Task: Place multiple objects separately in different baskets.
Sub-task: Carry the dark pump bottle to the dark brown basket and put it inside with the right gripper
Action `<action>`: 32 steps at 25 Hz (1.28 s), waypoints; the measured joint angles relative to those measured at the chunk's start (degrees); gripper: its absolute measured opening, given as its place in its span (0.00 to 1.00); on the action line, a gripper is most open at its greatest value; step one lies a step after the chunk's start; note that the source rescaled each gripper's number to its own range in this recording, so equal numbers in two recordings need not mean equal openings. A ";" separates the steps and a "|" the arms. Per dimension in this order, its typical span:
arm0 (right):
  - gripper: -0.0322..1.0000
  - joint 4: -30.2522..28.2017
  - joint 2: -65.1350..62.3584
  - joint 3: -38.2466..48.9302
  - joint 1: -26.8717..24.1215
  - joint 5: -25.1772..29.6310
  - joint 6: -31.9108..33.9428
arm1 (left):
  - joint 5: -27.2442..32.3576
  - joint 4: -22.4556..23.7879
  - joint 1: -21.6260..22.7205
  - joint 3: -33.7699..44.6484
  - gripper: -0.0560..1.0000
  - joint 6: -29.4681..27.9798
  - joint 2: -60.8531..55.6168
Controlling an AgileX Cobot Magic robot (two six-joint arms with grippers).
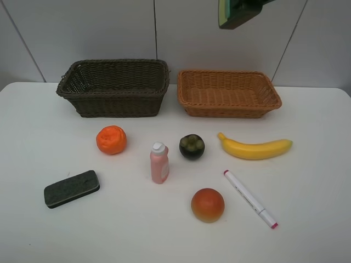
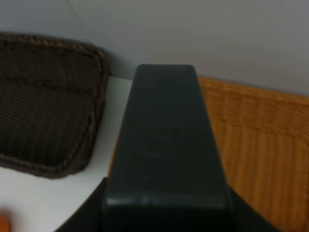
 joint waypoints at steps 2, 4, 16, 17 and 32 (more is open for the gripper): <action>0.38 0.26 4.16 -0.20 1.55 -6.29 0.00 | 0.00 0.00 0.00 0.00 1.00 0.00 0.00; 0.38 1.04 7.90 -0.20 2.94 -12.91 0.00 | 0.00 0.00 0.00 0.00 1.00 0.00 0.00; 0.38 3.57 24.56 -0.20 10.49 -36.88 0.00 | 0.00 0.00 0.00 0.00 1.00 0.00 0.00; 0.38 3.19 25.33 -0.20 11.20 -38.54 0.00 | 0.00 0.00 0.00 0.00 1.00 0.00 0.00; 0.38 0.40 36.72 -5.11 13.73 -44.88 0.00 | 0.00 0.00 0.00 0.00 1.00 0.00 0.00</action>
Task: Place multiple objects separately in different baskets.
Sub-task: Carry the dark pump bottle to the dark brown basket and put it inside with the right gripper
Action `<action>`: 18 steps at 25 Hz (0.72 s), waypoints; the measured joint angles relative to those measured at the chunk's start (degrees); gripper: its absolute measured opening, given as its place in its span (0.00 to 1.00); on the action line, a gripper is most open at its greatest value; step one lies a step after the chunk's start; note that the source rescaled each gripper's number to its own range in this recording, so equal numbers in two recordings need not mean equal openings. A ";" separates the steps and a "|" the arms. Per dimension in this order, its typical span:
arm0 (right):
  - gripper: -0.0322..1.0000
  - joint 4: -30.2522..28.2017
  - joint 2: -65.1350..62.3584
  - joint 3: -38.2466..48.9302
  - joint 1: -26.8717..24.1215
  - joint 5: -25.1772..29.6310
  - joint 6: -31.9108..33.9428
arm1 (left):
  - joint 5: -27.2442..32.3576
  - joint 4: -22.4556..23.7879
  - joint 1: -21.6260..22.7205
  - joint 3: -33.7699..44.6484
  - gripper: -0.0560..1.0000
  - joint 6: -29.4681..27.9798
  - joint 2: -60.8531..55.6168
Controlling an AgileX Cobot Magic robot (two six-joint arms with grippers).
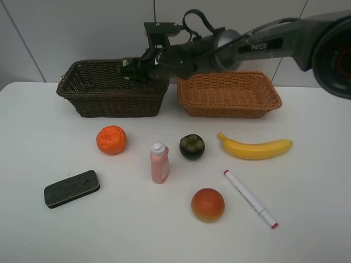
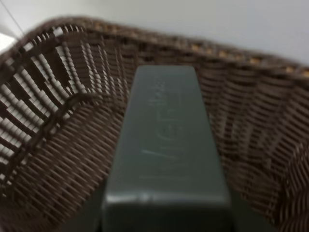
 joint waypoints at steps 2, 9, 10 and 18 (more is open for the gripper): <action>0.38 0.00 0.76 -0.02 -0.05 0.00 0.00 | 0.00 0.00 0.00 0.00 1.00 0.00 0.00; 0.38 -0.04 1.72 -0.11 -0.05 -0.10 0.00 | 0.00 0.00 0.00 0.00 1.00 0.00 0.00; 0.38 -0.04 1.72 -0.11 -0.05 -0.08 0.00 | 0.00 0.00 0.00 0.00 1.00 0.00 0.00; 0.46 -0.04 1.72 -0.11 -0.05 -0.29 0.00 | 0.00 0.00 0.00 0.00 1.00 0.00 0.00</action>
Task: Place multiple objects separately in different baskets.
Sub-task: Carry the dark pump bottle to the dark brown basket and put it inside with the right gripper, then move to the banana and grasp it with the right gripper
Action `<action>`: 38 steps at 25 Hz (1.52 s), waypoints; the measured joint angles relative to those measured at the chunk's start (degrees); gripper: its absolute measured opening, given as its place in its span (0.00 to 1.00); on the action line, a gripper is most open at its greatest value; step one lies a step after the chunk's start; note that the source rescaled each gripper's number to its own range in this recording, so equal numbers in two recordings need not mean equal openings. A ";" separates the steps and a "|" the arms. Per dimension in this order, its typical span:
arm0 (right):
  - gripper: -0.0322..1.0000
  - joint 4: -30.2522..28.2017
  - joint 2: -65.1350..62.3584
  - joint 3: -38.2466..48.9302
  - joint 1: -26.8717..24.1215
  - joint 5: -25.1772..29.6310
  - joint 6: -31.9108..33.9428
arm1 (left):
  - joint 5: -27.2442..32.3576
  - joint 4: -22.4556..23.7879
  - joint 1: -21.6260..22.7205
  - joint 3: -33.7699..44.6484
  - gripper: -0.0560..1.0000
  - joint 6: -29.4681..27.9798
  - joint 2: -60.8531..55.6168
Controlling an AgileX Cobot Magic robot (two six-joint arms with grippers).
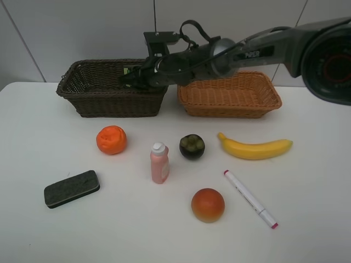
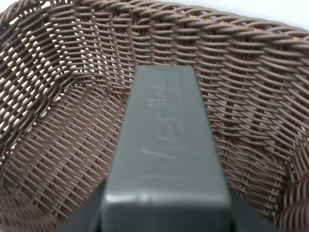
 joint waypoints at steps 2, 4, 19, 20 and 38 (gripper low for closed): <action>0.75 0.00 -0.09 -0.15 0.00 -1.23 -0.13 | 0.00 0.00 0.00 0.00 1.00 0.00 0.00; 0.91 -0.15 -0.26 -0.32 0.00 -1.56 -1.12 | 0.00 0.00 0.00 0.00 1.00 0.00 0.00; 0.98 -5.31 -8.44 -0.39 0.00 3.05 -2.76 | 0.00 0.00 0.00 0.00 1.00 0.00 0.00; 0.98 -6.44 -10.49 -0.39 0.00 4.47 -3.05 | 0.00 0.00 0.00 0.00 1.00 0.00 0.00; 0.93 -9.06 -32.15 0.94 0.00 68.37 -37.16 | 0.00 0.00 0.00 0.00 1.00 0.00 0.00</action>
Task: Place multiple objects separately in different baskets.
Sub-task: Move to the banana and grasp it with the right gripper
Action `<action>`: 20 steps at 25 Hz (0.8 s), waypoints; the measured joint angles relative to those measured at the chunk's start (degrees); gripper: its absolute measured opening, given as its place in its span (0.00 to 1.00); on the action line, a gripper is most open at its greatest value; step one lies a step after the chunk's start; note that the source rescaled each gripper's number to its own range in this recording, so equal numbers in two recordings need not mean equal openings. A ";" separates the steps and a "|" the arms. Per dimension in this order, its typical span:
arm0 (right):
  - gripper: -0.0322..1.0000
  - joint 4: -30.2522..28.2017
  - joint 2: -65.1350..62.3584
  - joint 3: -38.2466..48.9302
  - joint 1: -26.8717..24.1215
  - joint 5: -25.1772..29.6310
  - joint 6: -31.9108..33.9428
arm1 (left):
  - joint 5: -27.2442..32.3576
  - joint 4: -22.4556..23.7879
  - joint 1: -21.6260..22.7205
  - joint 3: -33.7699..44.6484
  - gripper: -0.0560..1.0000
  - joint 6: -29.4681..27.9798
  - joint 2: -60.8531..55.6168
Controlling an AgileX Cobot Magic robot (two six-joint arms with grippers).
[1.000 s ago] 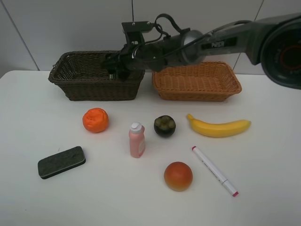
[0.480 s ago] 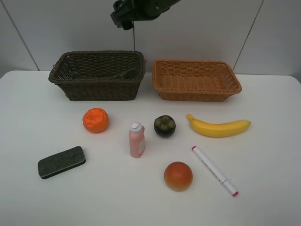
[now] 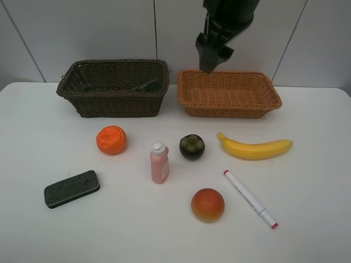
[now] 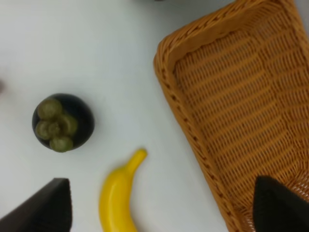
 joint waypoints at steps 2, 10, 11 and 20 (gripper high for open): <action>0.93 0.00 0.00 1.63 0.00 0.08 -0.23 | 0.00 0.00 0.00 0.00 1.00 0.00 0.00; 0.93 -0.90 0.00 13.50 -2.99 0.16 -0.39 | 0.00 0.00 0.00 0.00 1.00 0.00 0.00; 0.93 0.01 0.00 14.89 -4.20 0.16 -0.67 | 0.00 0.00 0.00 0.00 1.00 0.00 0.00; 0.93 2.91 0.00 26.87 -12.11 -8.75 -10.84 | 0.00 0.00 0.00 0.00 1.00 0.00 0.00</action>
